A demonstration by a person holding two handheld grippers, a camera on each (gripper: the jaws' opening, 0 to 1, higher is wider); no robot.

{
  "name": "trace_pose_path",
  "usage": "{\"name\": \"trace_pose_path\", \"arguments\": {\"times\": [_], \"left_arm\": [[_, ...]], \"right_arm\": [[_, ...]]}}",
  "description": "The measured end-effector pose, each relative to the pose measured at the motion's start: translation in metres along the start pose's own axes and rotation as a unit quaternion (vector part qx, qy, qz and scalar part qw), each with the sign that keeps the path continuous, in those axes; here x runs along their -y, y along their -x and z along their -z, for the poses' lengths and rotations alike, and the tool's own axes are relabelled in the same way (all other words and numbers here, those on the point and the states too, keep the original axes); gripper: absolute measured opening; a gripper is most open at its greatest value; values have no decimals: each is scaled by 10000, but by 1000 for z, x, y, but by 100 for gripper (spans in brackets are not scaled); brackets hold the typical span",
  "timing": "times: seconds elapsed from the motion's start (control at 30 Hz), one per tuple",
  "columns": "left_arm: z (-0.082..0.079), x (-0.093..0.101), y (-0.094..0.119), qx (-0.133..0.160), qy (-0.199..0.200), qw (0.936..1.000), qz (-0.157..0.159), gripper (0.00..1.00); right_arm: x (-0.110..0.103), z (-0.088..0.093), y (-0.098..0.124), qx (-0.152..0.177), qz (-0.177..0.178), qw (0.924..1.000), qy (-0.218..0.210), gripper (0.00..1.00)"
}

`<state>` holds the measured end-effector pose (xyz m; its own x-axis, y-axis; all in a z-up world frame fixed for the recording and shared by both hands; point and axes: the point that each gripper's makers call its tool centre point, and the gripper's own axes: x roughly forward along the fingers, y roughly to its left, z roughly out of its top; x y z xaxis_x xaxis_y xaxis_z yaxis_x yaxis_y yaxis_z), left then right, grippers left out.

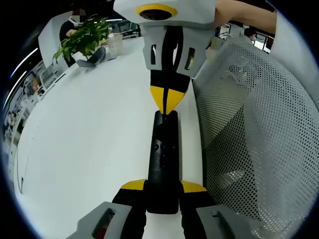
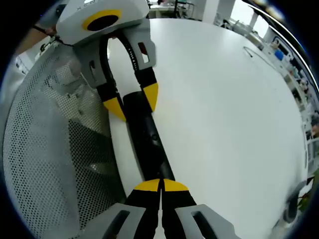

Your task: Press the specified remote control buttons in sequence, fully releasing each button before pressing the next.

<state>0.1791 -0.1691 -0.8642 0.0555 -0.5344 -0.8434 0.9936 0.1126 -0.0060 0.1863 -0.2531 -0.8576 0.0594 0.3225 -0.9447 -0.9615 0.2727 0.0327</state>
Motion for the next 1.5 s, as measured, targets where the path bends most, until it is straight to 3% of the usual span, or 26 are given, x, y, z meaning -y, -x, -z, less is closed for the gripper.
{"name": "trace_pose_path", "arguments": {"times": [0.1,0.17,0.4,0.97,1.13,1.3,1.5], "left_arm": [[0,0,0,41,22,10000,-18,24],[0,0,0,46,31,10000,-10,24],[0,0,0,-15,23,10000,13,24],[3,3,2,88,-29,9999,84,24],[5,4,2,214,-16,9997,73,24],[4,4,2,278,-20,9996,80,24],[5,4,2,276,-47,9996,105,24]], "right_arm": [[0,-2,2,593,244,9978,-158,0],[-1,-1,3,816,394,9958,-90,0],[-1,-2,2,841,436,9953,-221,0],[-4,-4,2,1278,245,9901,-519,0],[-6,-6,2,1240,276,9913,-345,0],[-7,-17,6,1470,307,9885,-194,0],[-11,-14,-3,1221,148,9924,57,0]]}}
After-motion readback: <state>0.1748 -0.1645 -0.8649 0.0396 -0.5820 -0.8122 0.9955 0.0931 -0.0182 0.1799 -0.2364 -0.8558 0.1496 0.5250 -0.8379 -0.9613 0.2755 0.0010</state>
